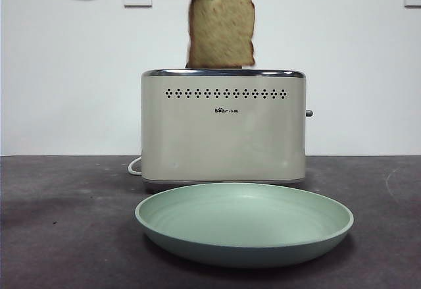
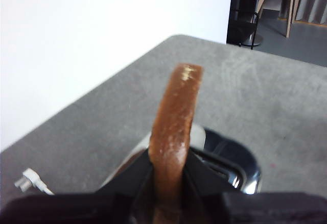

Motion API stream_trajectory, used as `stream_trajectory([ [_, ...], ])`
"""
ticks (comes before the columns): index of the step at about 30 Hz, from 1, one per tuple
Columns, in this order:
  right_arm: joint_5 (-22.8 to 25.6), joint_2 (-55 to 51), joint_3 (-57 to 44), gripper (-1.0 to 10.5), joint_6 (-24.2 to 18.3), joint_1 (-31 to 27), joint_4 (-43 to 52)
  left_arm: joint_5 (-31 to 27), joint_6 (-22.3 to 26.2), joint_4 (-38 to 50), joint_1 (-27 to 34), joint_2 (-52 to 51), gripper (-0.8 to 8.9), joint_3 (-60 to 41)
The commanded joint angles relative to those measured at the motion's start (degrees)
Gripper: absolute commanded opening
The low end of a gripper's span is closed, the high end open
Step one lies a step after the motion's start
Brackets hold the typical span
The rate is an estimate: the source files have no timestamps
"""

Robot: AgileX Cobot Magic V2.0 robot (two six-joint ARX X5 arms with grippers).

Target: Take the bread from the toaster,put the bread on the plate,put the plate on the table

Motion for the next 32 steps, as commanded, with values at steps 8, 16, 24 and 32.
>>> stream_trajectory([
  [8,0.1,-0.1,0.2,5.7,0.4,0.1,0.3,0.4,-4.9,-7.4,0.1,-13.0,-0.08,3.6],
  [16,0.1,1.3,0.2,5.7,0.4,0.1,1.4,4.6,-3.5,-27.7,-0.2,-23.0,-0.06,3.6],
  [24,0.1,5.1,0.2,5.6,0.4,0.1,4.0,0.3,-1.9,-36.3,-3.4,-30.2,-0.05,1.6],
  [32,0.1,11.1,0.2,5.6,0.8,0.1,8.0,-3.4,-4.5,-34.0,-5.3,-41.8,-0.05,-16.3],
])
